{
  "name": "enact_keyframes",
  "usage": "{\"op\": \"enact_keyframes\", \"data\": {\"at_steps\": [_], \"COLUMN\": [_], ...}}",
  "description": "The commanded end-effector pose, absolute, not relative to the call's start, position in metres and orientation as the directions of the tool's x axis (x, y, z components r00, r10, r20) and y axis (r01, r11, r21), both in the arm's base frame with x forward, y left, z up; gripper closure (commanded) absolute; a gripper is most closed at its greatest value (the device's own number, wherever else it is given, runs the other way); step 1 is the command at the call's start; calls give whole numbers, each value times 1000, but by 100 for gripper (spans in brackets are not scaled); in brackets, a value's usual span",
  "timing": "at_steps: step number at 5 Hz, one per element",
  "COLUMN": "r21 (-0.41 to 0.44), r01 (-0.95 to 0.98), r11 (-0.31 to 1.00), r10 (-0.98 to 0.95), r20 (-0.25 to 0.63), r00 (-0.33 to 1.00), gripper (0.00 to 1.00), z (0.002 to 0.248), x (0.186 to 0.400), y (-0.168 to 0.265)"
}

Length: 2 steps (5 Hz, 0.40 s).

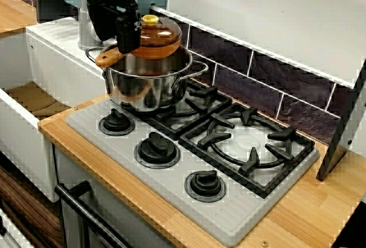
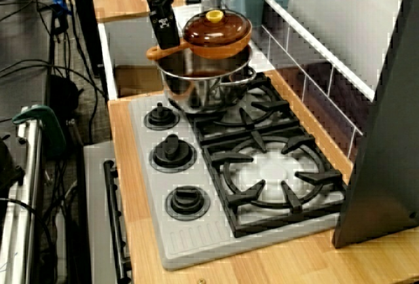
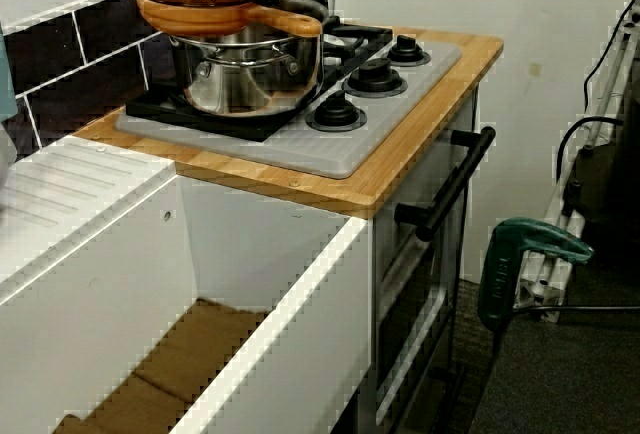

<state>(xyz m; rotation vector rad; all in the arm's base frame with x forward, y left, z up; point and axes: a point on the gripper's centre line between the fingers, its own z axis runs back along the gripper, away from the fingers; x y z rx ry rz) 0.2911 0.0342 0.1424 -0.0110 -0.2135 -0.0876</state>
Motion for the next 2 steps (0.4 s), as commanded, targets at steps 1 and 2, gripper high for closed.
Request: {"op": "enact_keyframes", "data": {"at_steps": [1,2], "r21": [-2,-19], "r01": [88,81], "r11": [996,997], "r10": [-86,-75], "r20": [212,219], "r00": [973,973], "gripper": [0,0], "z": [142,148], "x": [291,293], "y": [34,39]}}
